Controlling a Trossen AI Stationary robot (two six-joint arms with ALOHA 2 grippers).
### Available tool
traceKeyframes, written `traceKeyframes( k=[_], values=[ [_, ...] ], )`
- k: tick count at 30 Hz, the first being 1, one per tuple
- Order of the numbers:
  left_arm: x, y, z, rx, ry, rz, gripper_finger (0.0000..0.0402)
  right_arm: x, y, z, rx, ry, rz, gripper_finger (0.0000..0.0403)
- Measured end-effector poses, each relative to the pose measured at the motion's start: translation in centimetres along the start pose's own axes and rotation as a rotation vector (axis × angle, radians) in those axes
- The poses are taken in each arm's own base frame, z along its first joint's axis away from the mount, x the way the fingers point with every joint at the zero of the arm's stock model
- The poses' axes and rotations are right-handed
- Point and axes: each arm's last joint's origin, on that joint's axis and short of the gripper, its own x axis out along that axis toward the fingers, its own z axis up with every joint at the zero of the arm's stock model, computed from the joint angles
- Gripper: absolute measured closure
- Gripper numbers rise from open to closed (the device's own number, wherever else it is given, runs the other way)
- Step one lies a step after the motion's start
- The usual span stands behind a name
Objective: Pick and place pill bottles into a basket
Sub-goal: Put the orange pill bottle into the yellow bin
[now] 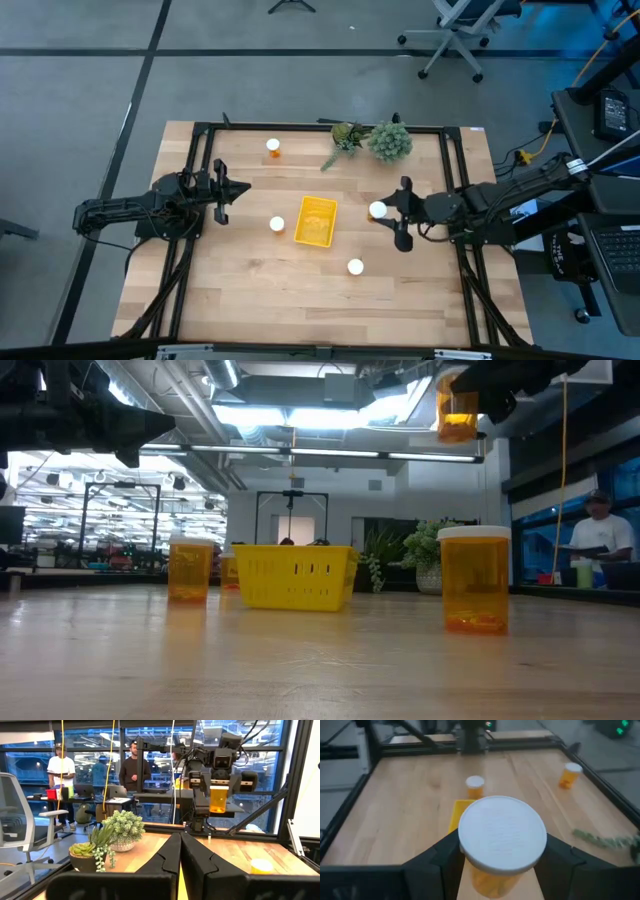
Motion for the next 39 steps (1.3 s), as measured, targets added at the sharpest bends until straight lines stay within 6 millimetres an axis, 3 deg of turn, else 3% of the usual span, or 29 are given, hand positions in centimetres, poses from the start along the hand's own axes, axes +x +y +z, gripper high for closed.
traceKeyframes(
  k=[4, 9, 17, 23, 34, 39],
  values=[
    [0.0, -0.1, -0.1, -0.011, 0.010, -0.027, 0.0395, 0.1, 0.1, 0.3, 0.000, -0.034, 0.011, 0.0205],
    [-0.1, -0.6, -0.9, -0.010, 0.096, -0.201, 0.0390, 0.2, 0.1, 0.4, 0.017, -0.040, 0.012, 0.0205],
    [0.1, -0.6, -1.4, 0.001, 0.150, -0.205, 0.0399, 1.7, 0.3, 0.3, 0.007, -0.048, -0.005, 0.0205],
    [0.3, -0.9, -1.5, -0.007, 0.171, -0.283, 0.0399, 3.5, -0.4, 0.5, 0.028, -0.072, -0.002, 0.0205],
    [0.2, -1.5, -1.4, 0.034, 0.144, -0.369, 0.0397, 4.4, -2.4, 1.1, 0.052, -0.108, -0.017, 0.0205],
    [0.2, -1.5, -1.4, 0.031, 0.145, -0.369, 0.0399, 5.8, -2.6, 1.0, 0.054, -0.124, -0.011, 0.0205]
  ],
)
